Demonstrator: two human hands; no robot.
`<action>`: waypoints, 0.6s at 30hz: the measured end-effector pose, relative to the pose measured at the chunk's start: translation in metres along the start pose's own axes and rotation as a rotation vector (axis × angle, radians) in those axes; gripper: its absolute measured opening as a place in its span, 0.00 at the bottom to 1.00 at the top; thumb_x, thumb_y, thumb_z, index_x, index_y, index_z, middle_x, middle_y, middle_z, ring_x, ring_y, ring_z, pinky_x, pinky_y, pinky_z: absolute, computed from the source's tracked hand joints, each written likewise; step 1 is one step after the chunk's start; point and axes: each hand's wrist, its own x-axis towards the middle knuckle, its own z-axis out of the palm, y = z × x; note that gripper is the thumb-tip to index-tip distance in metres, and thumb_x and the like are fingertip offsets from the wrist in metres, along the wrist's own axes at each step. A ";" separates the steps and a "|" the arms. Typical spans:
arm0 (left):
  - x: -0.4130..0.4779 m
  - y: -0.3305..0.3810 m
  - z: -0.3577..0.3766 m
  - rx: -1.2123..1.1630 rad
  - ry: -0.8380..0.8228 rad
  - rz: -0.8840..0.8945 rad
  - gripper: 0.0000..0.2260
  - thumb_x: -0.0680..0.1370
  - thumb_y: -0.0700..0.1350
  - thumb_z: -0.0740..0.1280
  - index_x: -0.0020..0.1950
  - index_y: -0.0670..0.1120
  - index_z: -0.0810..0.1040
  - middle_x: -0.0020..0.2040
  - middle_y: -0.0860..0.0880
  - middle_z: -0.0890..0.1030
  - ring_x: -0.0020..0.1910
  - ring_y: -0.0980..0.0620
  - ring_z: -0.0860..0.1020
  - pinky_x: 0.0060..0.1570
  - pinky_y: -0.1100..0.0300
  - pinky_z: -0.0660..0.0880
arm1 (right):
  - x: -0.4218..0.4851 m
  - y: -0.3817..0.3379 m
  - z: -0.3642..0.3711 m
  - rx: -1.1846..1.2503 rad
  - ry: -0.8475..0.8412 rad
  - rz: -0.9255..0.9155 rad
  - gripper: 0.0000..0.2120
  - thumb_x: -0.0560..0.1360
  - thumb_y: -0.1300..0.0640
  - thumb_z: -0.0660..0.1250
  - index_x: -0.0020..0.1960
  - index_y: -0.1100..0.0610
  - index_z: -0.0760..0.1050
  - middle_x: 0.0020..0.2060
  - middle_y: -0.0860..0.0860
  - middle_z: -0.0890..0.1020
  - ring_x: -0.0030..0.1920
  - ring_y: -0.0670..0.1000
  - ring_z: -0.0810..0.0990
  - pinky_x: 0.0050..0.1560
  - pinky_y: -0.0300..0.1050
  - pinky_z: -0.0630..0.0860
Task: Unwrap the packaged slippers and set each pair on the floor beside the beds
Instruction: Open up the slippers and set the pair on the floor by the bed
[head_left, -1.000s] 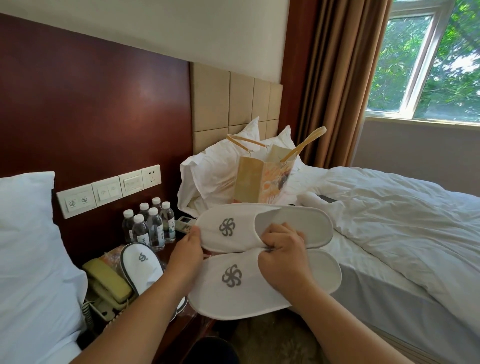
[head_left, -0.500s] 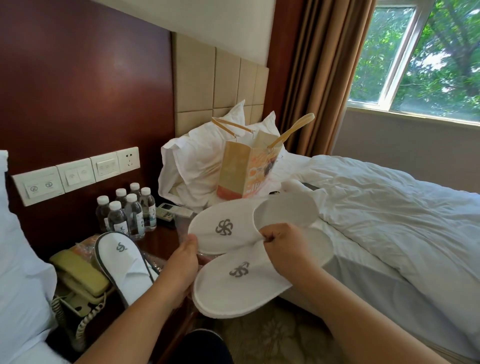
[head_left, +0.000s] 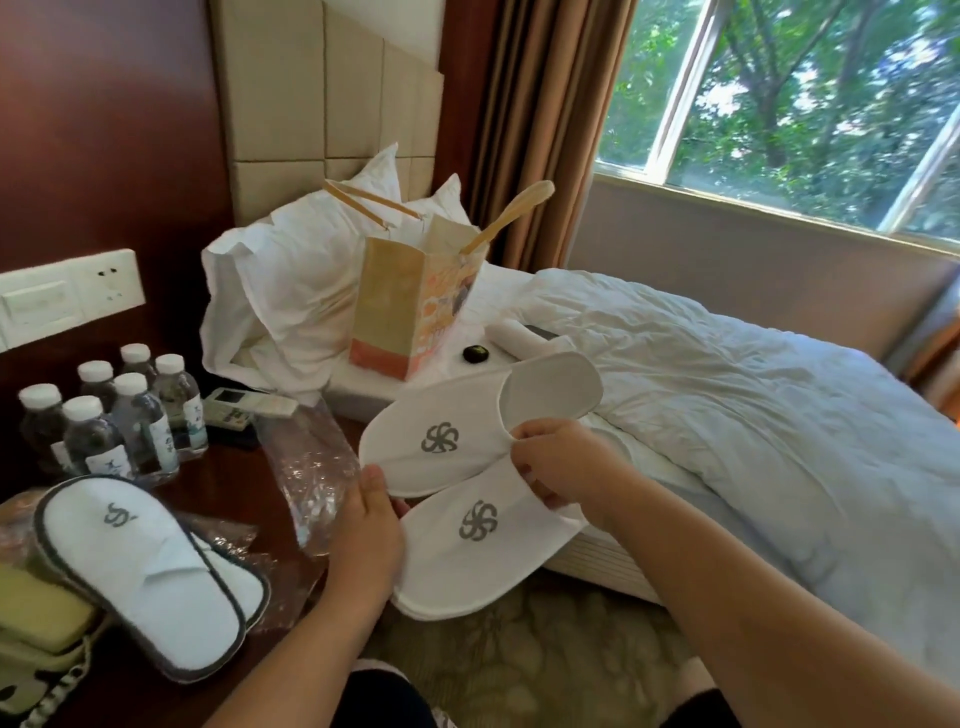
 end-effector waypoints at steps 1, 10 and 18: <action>0.000 -0.001 0.003 -0.019 -0.008 -0.001 0.23 0.85 0.54 0.49 0.57 0.39 0.76 0.46 0.44 0.80 0.53 0.40 0.77 0.48 0.55 0.71 | -0.003 0.001 -0.001 0.029 -0.018 0.032 0.07 0.72 0.63 0.61 0.43 0.60 0.79 0.37 0.56 0.76 0.34 0.53 0.73 0.35 0.45 0.70; -0.022 0.002 0.034 -0.147 -0.094 0.048 0.19 0.85 0.53 0.50 0.44 0.46 0.74 0.38 0.44 0.79 0.39 0.48 0.77 0.38 0.58 0.69 | -0.032 0.036 -0.015 0.267 0.051 0.157 0.19 0.64 0.49 0.72 0.49 0.58 0.78 0.40 0.54 0.82 0.38 0.55 0.78 0.41 0.47 0.72; -0.064 0.008 0.067 -0.172 -0.091 -0.045 0.22 0.85 0.55 0.50 0.54 0.41 0.76 0.40 0.43 0.79 0.40 0.45 0.78 0.36 0.57 0.70 | -0.052 0.072 -0.038 0.191 0.237 0.036 0.12 0.73 0.51 0.73 0.49 0.59 0.80 0.43 0.57 0.87 0.44 0.58 0.86 0.48 0.56 0.84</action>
